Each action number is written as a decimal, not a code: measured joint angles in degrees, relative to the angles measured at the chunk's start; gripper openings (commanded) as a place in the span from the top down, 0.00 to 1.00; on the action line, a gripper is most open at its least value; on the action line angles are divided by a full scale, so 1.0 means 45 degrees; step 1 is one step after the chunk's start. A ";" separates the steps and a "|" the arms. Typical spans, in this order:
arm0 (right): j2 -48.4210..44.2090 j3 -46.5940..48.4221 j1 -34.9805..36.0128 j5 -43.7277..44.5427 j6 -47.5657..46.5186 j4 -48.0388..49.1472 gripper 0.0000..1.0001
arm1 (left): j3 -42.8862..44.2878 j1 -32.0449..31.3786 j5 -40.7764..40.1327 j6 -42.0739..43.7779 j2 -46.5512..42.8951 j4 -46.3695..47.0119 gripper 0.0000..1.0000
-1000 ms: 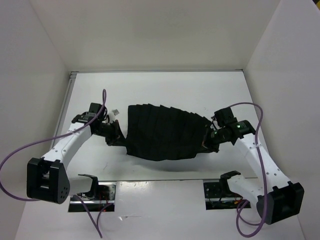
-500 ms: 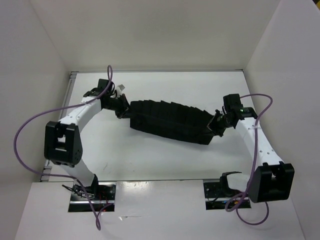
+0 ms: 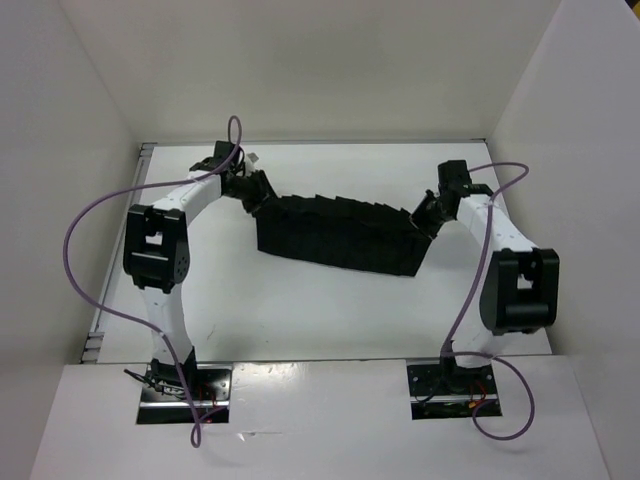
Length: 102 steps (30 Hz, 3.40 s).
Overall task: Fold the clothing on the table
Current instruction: Fold the skirt
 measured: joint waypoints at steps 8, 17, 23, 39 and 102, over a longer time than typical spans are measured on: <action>0.2220 0.3011 -0.0228 0.2370 0.0155 0.1642 0.44 | 0.2443 0.0457 -0.0296 -0.1472 0.1413 0.1472 0.24; -0.1078 0.2909 0.1331 0.4668 -0.0063 0.1311 0.21 | -0.0160 0.1219 -0.1282 -0.0845 -0.3075 0.2113 0.23; -0.2225 0.0889 0.1549 0.4527 -0.0355 0.0539 0.21 | -0.3662 0.0899 -0.2492 0.0369 -0.4959 0.1977 0.18; -0.1593 0.0228 0.1603 0.3623 -0.0699 -0.0010 0.21 | -0.5105 0.1127 -0.3143 0.1321 -0.2526 0.3332 0.13; 0.9107 0.6625 0.6679 -0.2603 -0.0699 0.2817 1.00 | -0.3434 -0.1846 0.1554 0.0243 -0.4090 0.3633 1.00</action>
